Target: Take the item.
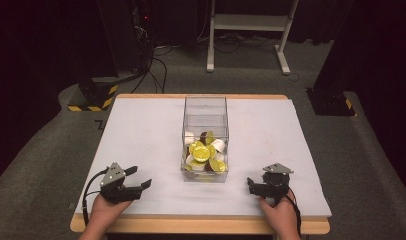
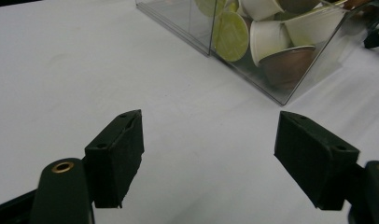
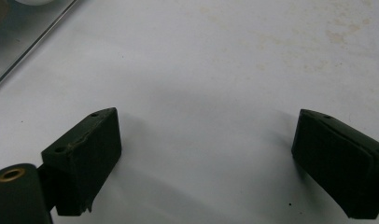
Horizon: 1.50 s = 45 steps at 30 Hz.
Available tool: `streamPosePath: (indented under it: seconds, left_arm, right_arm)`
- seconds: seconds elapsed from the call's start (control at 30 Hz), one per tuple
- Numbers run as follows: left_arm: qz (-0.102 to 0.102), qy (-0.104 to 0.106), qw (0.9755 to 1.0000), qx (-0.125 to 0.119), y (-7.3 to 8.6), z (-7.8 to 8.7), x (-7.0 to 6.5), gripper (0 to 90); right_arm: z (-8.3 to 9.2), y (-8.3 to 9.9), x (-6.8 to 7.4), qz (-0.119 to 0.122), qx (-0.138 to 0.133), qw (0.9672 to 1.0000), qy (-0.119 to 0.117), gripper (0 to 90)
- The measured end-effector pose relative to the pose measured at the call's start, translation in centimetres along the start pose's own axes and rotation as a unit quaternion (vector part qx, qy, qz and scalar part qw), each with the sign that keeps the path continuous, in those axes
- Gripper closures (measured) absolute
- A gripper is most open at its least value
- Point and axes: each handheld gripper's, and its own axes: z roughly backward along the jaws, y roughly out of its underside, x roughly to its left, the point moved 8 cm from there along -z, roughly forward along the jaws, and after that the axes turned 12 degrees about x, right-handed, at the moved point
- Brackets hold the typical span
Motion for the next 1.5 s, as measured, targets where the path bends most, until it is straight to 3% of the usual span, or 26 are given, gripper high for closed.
streamPosePath:
  seconds: [0.1, 0.37, 0.4, 0.63, 0.93, 1.27, 1.5]
  left_arm:
    - [0.007, 0.000, 1.0000, -0.006, -0.2, -0.2, -0.1, 22.7]
    - [-0.007, -0.002, 1.0000, -0.001, -0.3, -0.5, -0.6, 18.2]
    - [0.002, 0.002, 1.0000, -0.007, -0.4, -0.6, -0.9, 18.2]
    - [-0.016, 0.005, 0.9998, -0.009, -0.9, -0.7, -1.8, 16.0]
    - [-0.022, 0.027, 0.9993, -0.014, -1.7, -1.0, -3.2, 16.5]
    - [-0.011, 0.045, 0.9986, -0.024, -2.6, -1.3, -4.3, 17.6]
    - [-0.022, 0.053, 0.9982, -0.020, -3.0, -1.8, -5.1, 18.3]
  right_arm:
    - [0.0, 0.0, 0.0, 0.000, 0.000, 1.0000, 0.000, 8.1]
    - [0.0, 0.0, 0.0, 0.000, 0.000, 1.0000, 0.000, 8.1]
    - [0.0, 0.0, 0.0, 0.000, 0.000, 1.0000, 0.000, 8.1]
    - [0.0, 0.0, 0.0, 0.000, 0.000, 1.0000, 0.000, 8.1]
    - [0.0, 0.0, 0.0, 0.000, 0.000, 1.0000, 0.000, 8.1]
    - [0.0, 0.0, 0.0, 0.000, 0.000, 1.0000, 0.000, 8.1]
    - [0.0, 0.0, 0.0, 0.000, 0.000, 1.0000, 0.000, 8.1]
